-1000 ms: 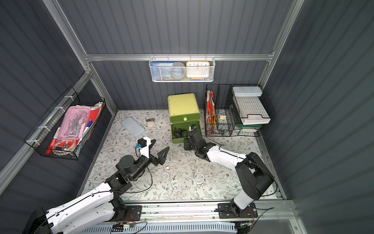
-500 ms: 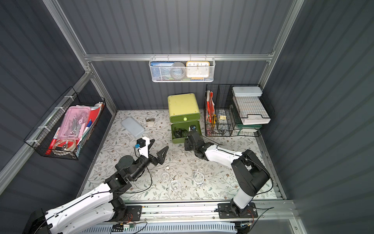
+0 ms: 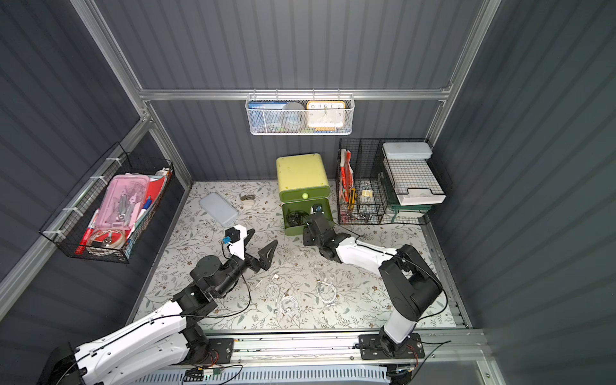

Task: Place the wired earphones into the drawer by color
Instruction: Close the drawer in the storage box.

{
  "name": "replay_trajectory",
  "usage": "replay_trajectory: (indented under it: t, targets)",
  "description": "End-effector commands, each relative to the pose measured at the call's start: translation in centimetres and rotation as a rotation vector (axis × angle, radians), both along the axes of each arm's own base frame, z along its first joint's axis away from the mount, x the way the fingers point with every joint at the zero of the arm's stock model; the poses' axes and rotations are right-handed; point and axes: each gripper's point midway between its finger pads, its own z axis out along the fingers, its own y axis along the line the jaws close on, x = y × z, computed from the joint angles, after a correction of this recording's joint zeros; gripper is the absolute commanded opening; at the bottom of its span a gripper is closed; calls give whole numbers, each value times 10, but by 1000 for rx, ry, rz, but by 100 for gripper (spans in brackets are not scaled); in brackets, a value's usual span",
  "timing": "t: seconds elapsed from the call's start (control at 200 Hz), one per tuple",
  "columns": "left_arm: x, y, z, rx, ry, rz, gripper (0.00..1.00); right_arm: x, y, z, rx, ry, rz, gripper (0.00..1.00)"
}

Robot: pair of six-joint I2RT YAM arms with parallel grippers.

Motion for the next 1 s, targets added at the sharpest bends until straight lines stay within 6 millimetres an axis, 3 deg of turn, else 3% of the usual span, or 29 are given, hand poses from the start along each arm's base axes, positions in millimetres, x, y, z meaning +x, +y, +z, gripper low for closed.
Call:
replay_trajectory:
  t: [0.0, 0.996]
  targets:
    - [0, -1, -3, 15, -5, 2, 99, 17, 6, 19, 14, -81, -21, 47]
    - [-2, 3, 0, 2, -18, 9, 99, 77, 24, 34, 38, -211, -51, 55]
